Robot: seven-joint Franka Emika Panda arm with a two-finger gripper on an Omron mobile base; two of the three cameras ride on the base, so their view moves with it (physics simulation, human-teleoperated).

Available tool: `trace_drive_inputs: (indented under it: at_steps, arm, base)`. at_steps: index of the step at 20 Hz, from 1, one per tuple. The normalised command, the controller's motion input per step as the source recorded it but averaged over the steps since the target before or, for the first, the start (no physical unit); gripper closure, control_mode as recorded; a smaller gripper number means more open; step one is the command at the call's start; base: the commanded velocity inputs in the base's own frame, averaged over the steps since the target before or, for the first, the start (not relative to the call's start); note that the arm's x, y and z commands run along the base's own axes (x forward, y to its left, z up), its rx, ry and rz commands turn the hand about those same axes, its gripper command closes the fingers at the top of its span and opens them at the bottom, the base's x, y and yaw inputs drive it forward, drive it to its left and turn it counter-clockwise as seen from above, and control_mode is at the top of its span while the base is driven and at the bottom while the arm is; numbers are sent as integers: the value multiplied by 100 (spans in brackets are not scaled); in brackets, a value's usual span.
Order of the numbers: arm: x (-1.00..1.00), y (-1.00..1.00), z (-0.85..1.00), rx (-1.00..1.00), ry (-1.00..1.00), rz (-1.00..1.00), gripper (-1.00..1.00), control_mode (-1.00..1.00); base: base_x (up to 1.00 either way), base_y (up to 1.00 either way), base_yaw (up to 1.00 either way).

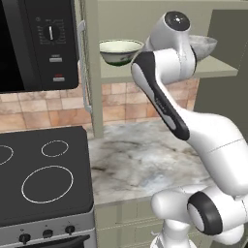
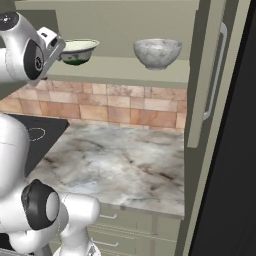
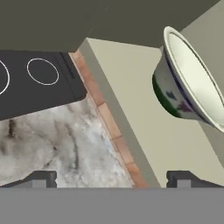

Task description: Move the bowls from the cabinet to the plates on the dining table.

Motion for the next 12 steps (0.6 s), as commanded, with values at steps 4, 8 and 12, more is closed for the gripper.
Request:
trace_drive_inputs:
  at_steps: [4, 8, 12]
  arm:
    - [49, 8, 11, -2, 0, -4, -100, -100]
    - [32, 12, 15, -2, 0, -9, -100, -100]
    - [30, 11, 10, -3, 0, -9, -100, -100]
  base:
    - [0, 0, 0]
    - [0, 0, 0]
    - [0, 0, 0]
